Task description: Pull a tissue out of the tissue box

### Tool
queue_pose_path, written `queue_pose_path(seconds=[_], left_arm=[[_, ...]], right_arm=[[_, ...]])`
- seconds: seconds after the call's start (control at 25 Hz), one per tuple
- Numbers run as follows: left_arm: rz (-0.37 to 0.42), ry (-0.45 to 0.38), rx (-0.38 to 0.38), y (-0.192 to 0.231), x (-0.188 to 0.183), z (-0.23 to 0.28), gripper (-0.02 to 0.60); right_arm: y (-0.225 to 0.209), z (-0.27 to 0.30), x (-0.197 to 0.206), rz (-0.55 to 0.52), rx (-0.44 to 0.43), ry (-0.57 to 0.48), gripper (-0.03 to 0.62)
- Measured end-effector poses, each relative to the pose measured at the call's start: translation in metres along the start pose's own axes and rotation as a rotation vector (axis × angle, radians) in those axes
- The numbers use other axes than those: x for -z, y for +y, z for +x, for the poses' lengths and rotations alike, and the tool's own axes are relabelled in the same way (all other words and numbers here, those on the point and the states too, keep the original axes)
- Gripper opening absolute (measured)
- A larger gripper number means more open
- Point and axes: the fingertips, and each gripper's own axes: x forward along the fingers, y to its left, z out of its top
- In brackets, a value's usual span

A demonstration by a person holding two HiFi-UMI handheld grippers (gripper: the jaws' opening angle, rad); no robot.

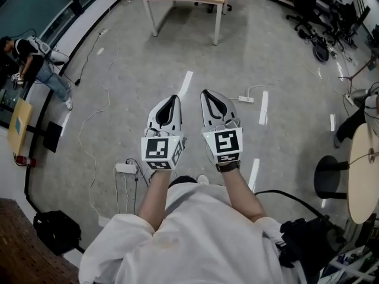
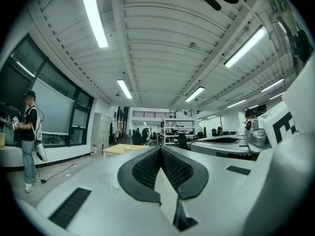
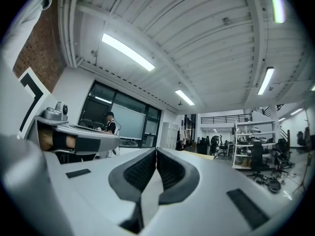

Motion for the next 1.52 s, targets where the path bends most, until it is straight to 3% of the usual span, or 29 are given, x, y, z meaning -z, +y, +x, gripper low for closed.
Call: queue_pose_path(seconds=[0.4, 0.6, 0.84, 1.12, 1.28, 1.52], left_arm=[[-0.034, 0.081, 0.005, 0.031, 0.044, 0.085, 0.002], [-0.065, 0.077, -0.003, 0.094, 0.052, 0.152, 0.002], [-0.064, 0.005, -0.040, 0.195, 0.022, 0.215, 0.002], [-0.102, 0.040, -0.068, 0.273, 0.053, 0.266, 0.002], [-0.135, 0.096, -0.064, 0.291, 0.076, 0.306, 0.002], [-0.115, 0.078, -0.036, 0.292, 0.081, 0.411, 0.002]], right_arm=[[-0.038, 0.081, 0.053, 0.063, -0.017, 0.089, 0.005], [-0.047, 0.172, 0.066, 0.062, -0.042, 0.107, 0.005], [-0.047, 0.293, 0.035, 0.061, -0.070, 0.037, 0.005], [-0.044, 0.382, 0.063, 0.111, -0.075, 0.050, 0.005], [-0.062, 0.417, 0.094, 0.152, -0.081, 0.122, 0.005], [-0.135, 0.499, 0.107, 0.176, -0.086, 0.082, 0.005]])
